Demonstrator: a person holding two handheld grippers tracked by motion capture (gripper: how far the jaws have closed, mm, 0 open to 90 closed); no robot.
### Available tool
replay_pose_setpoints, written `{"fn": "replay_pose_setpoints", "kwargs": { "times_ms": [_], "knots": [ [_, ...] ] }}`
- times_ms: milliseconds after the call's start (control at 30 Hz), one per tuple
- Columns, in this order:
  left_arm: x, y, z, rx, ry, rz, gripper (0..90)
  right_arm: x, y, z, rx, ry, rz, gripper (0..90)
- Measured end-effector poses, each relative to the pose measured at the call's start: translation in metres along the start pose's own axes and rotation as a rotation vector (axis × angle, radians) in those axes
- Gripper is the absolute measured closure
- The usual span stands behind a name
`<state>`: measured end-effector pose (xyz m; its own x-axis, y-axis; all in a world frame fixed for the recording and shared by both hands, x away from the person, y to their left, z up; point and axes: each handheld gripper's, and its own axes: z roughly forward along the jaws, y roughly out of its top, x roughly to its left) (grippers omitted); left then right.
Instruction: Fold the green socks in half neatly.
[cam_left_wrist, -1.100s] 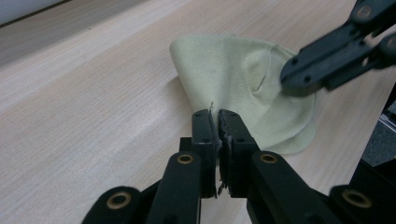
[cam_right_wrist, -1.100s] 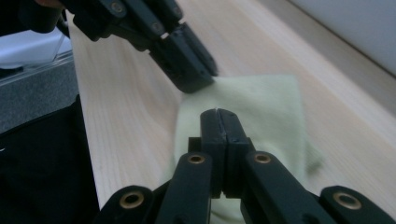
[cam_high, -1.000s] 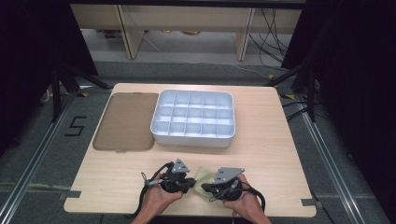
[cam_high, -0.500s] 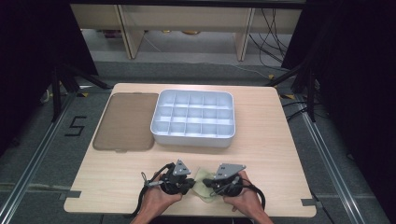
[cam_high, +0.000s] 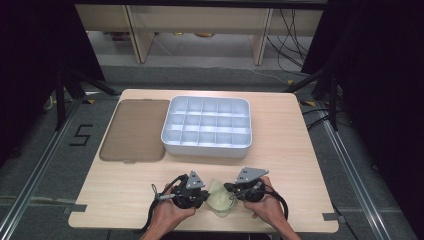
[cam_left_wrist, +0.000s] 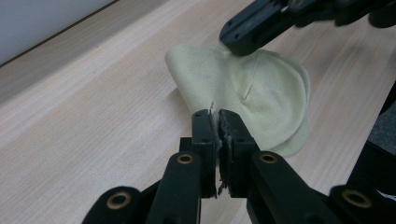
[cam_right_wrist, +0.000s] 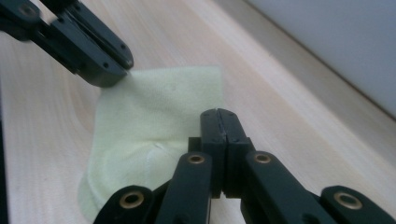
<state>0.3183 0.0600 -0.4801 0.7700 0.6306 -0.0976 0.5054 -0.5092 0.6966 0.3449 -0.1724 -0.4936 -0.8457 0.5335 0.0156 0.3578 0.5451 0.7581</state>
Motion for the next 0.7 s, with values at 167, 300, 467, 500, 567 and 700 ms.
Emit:
{"fn": "replay_pose_setpoints", "kwargs": {
  "times_ms": [167,300,467,500,567,700],
  "knots": [
    [0.0,0.001,-0.002,-0.007,0.007,0.01,85.0,0.009,-0.007,-0.02,-0.019,0.035,0.006,90.0],
    [-0.004,0.002,-0.003,-0.007,0.02,0.023,85.0,0.016,-0.015,-0.021,0.004,0.067,0.001,90.0],
    [-0.012,0.006,-0.006,-0.027,0.02,0.051,85.0,0.014,-0.023,-0.01,0.058,0.078,0.033,90.0],
    [-0.015,0.008,-0.007,-0.028,0.026,0.061,85.0,0.013,-0.022,-0.01,0.058,0.076,0.033,90.0],
    [-0.018,0.01,-0.007,-0.028,0.031,0.08,85.0,0.013,-0.023,-0.009,0.057,0.071,0.028,90.0],
    [-0.025,0.013,-0.007,-0.039,0.017,0.099,85.0,0.015,-0.022,-0.009,0.065,0.079,0.051,90.0]
  ]
}}
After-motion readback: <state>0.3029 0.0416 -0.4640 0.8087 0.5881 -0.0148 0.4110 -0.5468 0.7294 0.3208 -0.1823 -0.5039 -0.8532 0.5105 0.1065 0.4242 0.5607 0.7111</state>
